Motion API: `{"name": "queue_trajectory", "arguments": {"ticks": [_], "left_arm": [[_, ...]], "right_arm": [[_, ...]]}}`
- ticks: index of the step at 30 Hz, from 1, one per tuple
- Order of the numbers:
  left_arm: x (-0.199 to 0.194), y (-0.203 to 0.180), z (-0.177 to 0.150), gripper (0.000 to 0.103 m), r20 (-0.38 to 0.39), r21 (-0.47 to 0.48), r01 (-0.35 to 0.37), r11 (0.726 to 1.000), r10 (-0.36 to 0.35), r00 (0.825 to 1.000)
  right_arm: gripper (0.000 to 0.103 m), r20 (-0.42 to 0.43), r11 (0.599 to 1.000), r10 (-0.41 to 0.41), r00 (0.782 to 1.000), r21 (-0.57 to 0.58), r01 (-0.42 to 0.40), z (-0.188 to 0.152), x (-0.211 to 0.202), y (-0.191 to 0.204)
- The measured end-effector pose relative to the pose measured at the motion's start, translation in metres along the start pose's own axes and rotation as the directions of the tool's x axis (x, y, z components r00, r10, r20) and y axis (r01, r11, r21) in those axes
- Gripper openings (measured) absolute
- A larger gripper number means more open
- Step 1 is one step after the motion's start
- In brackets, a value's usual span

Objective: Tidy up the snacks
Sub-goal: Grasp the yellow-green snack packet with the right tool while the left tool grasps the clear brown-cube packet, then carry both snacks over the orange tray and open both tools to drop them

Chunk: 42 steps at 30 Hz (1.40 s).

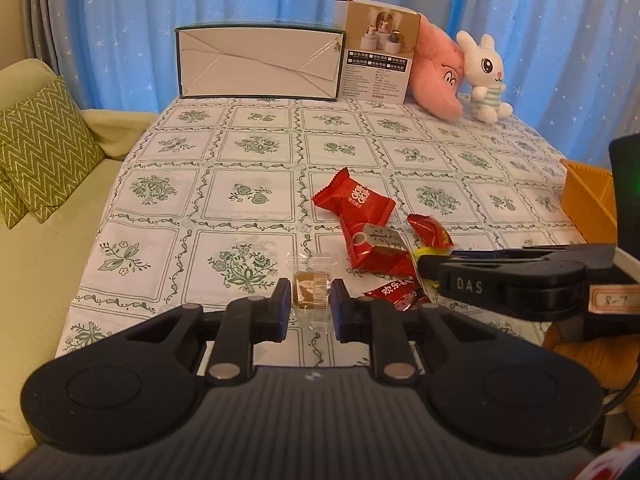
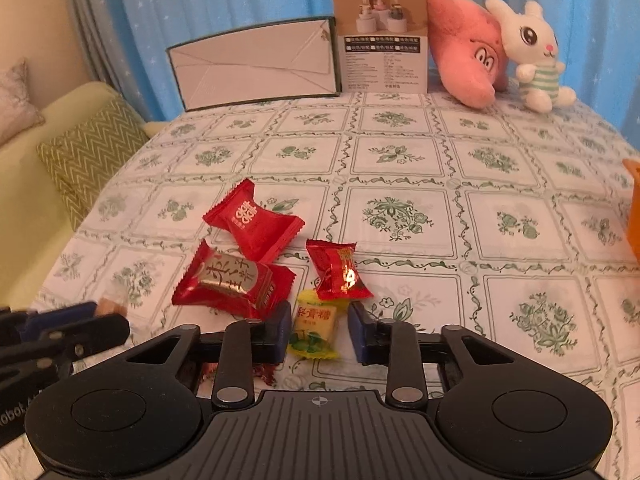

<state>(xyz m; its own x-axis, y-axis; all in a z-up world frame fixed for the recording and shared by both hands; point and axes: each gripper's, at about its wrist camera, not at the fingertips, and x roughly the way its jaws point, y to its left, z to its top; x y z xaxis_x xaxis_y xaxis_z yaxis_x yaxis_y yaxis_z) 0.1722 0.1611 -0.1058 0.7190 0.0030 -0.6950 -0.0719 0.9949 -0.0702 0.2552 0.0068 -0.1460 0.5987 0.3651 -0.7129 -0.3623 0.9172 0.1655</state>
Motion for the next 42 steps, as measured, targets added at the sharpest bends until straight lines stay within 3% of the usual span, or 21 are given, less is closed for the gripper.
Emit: {"name": "queue_trajectory", "arguments": {"ticks": [11, 28, 42], "left_arm": [[-0.018, -0.035, 0.002, 0.019, -0.018, 0.086, 0.03, 0.996, -0.029, 0.999], [-0.1, -0.133, -0.009, 0.019, -0.013, 0.041, 0.135, 0.99, -0.135, 0.991], [-0.115, -0.197, -0.02, 0.018, -0.056, 0.067, 0.192, 0.979, -0.188, 0.981]], "right_arm": [[0.02, -0.011, 1.0, -0.008, 1.0, 0.021, 0.008, -0.035, -0.062, -0.037], [0.02, 0.072, 0.992, -0.037, 0.997, 0.127, 0.028, -0.06, -0.196, -0.096], [0.02, 0.088, 0.974, -0.1, 0.991, 0.211, 0.079, -0.089, -0.253, -0.151]]}}
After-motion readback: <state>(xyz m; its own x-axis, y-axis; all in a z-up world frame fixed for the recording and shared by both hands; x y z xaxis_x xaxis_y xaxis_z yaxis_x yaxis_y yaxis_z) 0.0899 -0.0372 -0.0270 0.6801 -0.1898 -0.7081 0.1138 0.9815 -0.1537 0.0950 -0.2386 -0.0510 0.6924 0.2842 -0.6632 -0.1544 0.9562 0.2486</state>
